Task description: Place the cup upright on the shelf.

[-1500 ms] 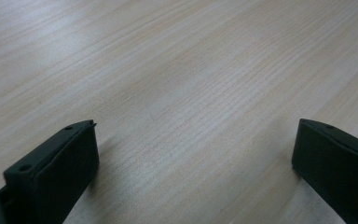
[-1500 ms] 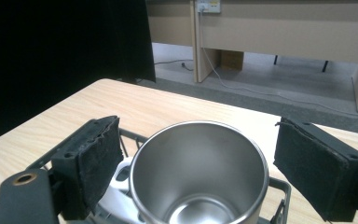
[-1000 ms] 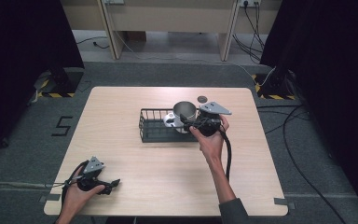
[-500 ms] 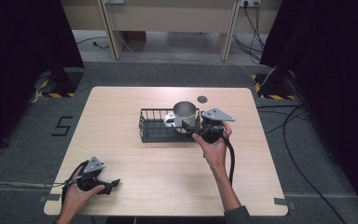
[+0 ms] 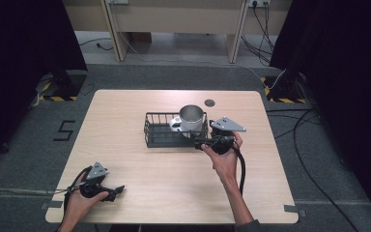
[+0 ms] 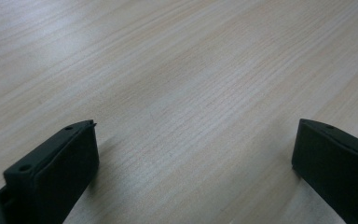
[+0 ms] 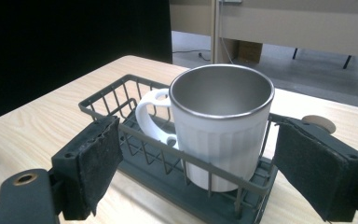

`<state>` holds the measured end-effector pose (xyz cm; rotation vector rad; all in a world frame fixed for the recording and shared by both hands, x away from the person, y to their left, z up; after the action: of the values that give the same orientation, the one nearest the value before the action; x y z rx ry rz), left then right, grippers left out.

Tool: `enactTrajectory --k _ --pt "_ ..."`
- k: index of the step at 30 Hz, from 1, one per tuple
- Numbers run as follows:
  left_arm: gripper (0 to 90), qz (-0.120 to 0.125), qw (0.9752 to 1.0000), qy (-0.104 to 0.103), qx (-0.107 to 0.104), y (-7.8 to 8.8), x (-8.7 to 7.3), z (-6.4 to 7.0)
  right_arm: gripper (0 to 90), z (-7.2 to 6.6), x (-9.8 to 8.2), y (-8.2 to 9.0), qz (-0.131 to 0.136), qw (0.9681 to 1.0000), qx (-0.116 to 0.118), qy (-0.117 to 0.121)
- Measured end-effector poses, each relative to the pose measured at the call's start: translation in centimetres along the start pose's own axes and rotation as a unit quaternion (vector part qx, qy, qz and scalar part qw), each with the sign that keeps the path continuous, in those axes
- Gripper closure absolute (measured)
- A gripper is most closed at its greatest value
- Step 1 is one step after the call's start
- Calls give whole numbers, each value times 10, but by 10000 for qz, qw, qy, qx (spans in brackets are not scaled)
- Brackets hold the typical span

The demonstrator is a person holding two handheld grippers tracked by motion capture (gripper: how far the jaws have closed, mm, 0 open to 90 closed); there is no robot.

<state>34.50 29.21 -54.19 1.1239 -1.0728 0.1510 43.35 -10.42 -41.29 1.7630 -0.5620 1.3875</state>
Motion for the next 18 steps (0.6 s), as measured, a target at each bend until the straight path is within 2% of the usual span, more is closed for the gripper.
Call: enactTrajectory --k 18 --pt "0 -14 10000 -4 -2 0 0 0 151 -1 -21 15 -98 9999 55 5"
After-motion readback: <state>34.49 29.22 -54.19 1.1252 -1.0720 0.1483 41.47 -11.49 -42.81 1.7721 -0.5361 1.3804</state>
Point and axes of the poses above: each handheld gripper's, and its own axes: y roughly backward along the jaws, x roughly out of its top, z roughly to its right, the point moved 2 cm from there along -y, roughly forward along the jaws, and after that the axes turned 2 degrees about z, right-handed, at the moved point
